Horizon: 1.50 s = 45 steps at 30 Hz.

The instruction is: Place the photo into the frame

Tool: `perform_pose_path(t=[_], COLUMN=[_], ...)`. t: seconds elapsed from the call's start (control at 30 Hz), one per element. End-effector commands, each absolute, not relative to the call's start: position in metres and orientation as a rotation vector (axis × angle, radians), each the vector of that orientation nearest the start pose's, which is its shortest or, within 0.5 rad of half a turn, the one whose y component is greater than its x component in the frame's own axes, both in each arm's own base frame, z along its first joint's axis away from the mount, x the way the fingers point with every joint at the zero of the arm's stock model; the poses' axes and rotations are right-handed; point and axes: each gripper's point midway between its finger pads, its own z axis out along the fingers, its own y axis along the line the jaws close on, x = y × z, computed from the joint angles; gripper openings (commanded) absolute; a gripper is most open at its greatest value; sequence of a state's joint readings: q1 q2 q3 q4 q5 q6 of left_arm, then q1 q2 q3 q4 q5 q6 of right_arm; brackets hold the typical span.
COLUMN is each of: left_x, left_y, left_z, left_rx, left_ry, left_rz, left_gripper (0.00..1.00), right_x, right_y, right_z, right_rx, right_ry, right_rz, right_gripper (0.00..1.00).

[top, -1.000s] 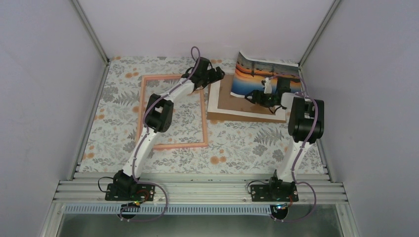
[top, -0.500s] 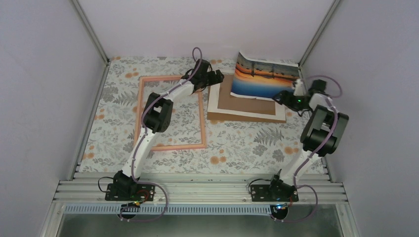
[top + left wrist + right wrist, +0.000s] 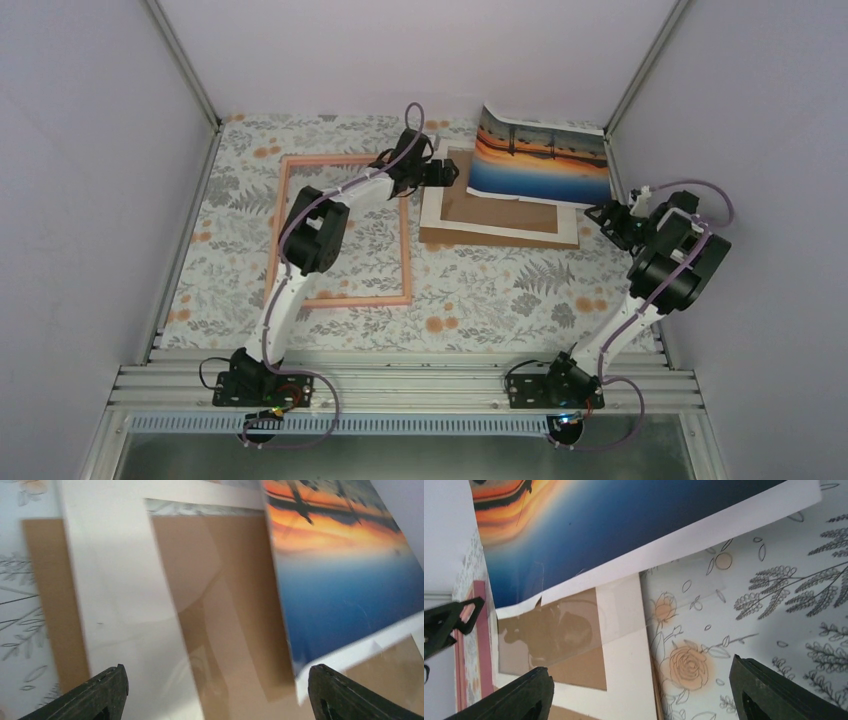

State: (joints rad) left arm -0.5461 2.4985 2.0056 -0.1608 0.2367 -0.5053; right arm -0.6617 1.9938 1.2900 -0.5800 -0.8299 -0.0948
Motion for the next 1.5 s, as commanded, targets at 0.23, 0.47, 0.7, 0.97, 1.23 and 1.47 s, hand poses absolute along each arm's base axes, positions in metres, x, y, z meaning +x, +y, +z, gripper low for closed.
perform_pose_path(t=[0.23, 0.47, 0.7, 0.97, 1.23, 1.47], left_x=[0.484, 0.474, 0.450, 0.407, 0.383, 0.367], left_y=[-0.469, -0.490, -0.500, -0.499, -0.500, -0.503], left_z=[0.115, 0.067, 0.019, -0.018, -0.035, -0.044], left_rx=[0.761, 0.850, 0.999, 1.240, 1.400, 1.497], left_ry=[2.049, 2.110, 2.150, 2.178, 2.162, 2.136], left_rz=[-1.005, -0.988, -0.977, -0.944, -0.945, -0.945], left_gripper=[0.74, 0.67, 0.53, 0.43, 0.40, 0.39], right_x=[0.396, 0.394, 0.391, 0.392, 0.405, 0.404], right_y=[-0.145, -0.139, -0.126, -0.116, -0.103, -0.095], right_z=[0.018, 0.002, -0.008, -0.008, -0.007, -0.007], right_rx=[0.801, 0.906, 0.981, 0.984, 1.003, 1.116], right_ry=[2.311, 2.269, 2.213, 2.157, 2.131, 2.122], right_rz=[1.036, 1.095, 1.167, 1.245, 1.287, 1.262], right_gripper=[0.87, 0.87, 0.85, 0.83, 0.82, 0.86])
